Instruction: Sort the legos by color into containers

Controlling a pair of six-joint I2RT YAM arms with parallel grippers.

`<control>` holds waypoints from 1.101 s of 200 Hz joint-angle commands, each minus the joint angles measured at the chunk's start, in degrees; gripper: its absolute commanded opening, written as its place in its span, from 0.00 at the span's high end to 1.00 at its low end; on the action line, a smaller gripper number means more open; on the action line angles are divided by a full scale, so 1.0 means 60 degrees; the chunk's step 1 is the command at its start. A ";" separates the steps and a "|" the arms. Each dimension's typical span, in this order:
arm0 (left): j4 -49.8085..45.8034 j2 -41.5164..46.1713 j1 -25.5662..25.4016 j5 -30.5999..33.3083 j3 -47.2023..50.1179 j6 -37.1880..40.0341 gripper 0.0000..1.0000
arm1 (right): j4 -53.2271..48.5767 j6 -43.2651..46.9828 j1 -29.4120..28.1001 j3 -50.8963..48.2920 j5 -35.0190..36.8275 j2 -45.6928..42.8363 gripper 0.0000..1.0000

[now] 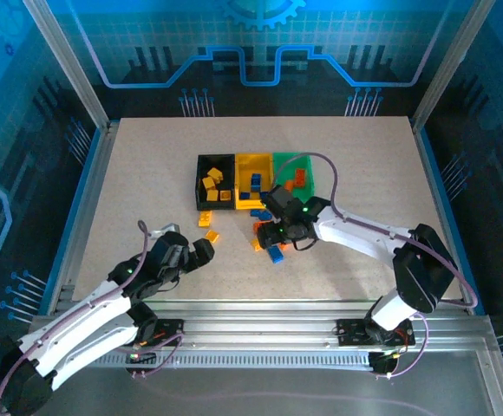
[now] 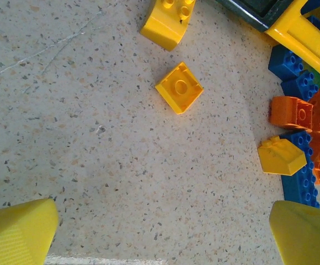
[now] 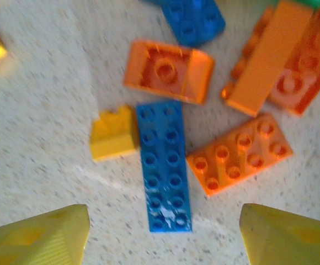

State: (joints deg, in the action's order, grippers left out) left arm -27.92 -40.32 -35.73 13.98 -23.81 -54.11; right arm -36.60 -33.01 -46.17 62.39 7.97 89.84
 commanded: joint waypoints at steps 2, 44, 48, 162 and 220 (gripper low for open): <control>0.0156 -0.0037 0.0095 -0.0110 0.0181 -0.0125 0.01 | -0.0374 0.0117 -0.0222 -0.0363 -0.0518 0.0049 0.27; 0.0082 -0.0039 0.0095 -0.0074 0.0219 -0.0141 0.01 | 0.0079 0.0353 -0.0336 -0.0286 -0.0812 0.1081 0.29; 0.0076 -0.0036 0.0091 -0.0074 0.0233 -0.0135 0.01 | 0.0090 0.0354 -0.0338 -0.0252 -0.0782 0.1182 0.30; 0.0125 -0.0087 0.0117 -0.0091 0.0256 -0.0147 0.01 | 0.0098 0.0660 -0.0347 -0.0266 -0.0490 0.1900 0.60; 0.0258 -0.0150 0.0131 -0.0130 0.0229 -0.0123 0.01 | -0.0995 0.1047 -0.0345 -0.1080 -0.1224 -0.0702 0.68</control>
State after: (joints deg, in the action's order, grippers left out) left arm -27.53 -41.10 -35.55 13.82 -23.09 -54.11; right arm -37.69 -28.27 -47.68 56.03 3.29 92.53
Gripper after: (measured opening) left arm 0.990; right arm 0.350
